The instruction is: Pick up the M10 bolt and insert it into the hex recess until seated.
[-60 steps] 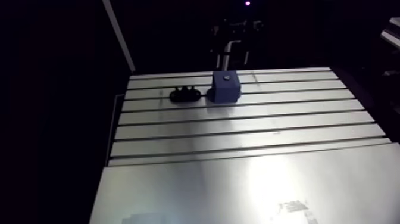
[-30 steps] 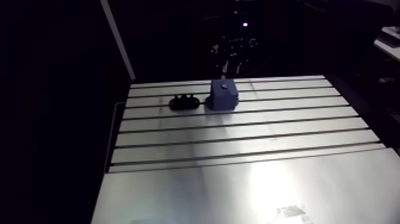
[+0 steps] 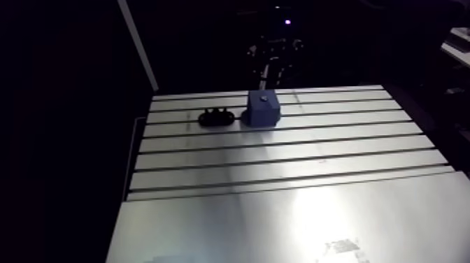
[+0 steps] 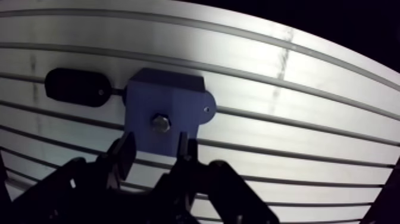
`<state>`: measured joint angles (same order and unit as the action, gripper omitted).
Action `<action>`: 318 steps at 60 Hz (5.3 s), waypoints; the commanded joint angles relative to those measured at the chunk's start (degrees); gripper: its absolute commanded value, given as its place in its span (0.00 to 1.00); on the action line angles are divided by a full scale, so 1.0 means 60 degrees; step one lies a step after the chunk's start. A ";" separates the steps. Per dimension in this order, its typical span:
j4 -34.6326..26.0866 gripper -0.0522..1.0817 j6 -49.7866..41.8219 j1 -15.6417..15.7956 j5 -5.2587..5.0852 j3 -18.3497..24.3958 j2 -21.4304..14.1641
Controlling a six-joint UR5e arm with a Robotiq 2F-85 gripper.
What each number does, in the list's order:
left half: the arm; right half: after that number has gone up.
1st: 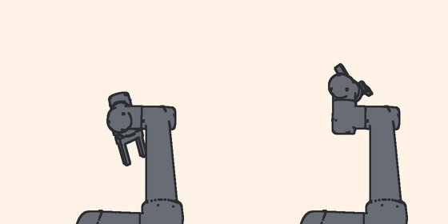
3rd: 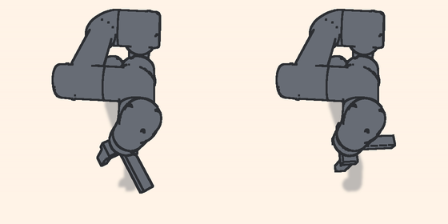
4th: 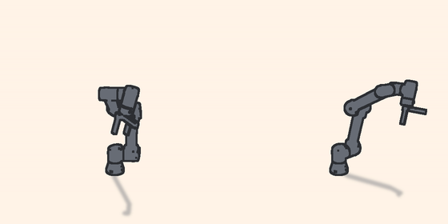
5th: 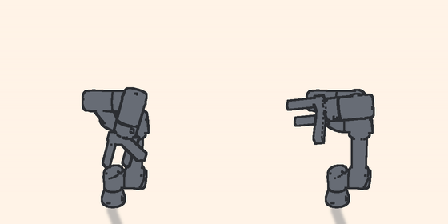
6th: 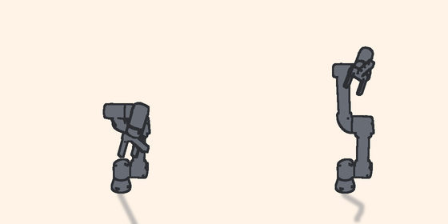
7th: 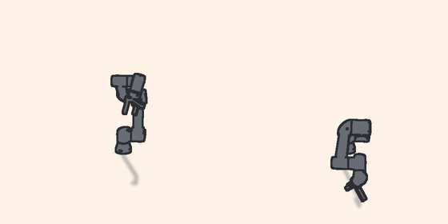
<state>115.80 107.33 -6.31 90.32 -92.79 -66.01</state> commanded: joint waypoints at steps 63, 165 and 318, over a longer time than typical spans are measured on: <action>-0.0453 0.51 -0.0434 0.0040 0.0159 0.0297 0.0552; -0.0292 0.55 -0.0420 0.0111 0.0159 0.0224 0.0625; -0.0292 0.63 -0.0332 0.0101 0.0173 0.0180 0.0728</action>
<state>114.07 105.34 -5.66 91.36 -91.68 -61.65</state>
